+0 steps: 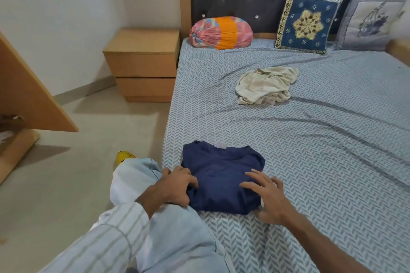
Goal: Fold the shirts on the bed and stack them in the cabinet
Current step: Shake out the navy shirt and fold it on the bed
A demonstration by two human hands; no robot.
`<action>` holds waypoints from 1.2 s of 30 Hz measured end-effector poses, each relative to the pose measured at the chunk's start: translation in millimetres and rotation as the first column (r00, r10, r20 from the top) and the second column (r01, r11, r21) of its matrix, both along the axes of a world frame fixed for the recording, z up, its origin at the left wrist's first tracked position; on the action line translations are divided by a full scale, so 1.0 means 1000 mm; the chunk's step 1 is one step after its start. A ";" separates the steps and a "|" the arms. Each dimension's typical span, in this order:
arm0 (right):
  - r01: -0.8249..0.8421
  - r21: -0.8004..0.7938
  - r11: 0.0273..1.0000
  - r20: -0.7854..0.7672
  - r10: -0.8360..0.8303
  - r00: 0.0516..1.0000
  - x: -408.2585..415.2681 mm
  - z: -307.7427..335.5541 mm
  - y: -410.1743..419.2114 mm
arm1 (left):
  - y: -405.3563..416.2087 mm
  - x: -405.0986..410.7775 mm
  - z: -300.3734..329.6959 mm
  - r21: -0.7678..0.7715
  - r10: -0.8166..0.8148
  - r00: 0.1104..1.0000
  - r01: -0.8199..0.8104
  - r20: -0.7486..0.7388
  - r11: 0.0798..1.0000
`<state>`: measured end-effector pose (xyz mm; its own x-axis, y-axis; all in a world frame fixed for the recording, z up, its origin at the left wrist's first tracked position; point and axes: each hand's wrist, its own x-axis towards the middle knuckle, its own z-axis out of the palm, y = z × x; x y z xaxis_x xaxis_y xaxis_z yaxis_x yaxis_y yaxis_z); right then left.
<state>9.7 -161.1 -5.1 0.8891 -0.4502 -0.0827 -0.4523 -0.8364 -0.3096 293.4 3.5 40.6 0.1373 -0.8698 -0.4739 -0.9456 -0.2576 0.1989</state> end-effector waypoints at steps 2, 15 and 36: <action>-0.046 -0.035 0.998 -0.043 0.044 0.998 -0.005 0.000 0.009 | 0.004 -0.004 0.000 0.006 0.017 0.999 -0.017 -0.041 1.000; 0.148 -0.217 0.965 0.137 -0.120 0.983 0.044 -0.008 0.035 | 0.002 -0.016 -0.012 -0.142 0.003 0.988 0.020 0.155 0.990; 0.891 0.301 0.341 -0.188 -0.894 0.406 0.078 -0.009 -0.041 | -0.076 0.011 -0.038 -0.044 0.786 0.523 -0.840 -0.329 0.541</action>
<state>87.7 -201.6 -14.1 -0.0228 -0.9248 -0.3797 -0.8652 0.2085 -0.4559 304.5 -72.2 2.1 0.7346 -0.5042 -0.4540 -0.2498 -0.8231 0.5100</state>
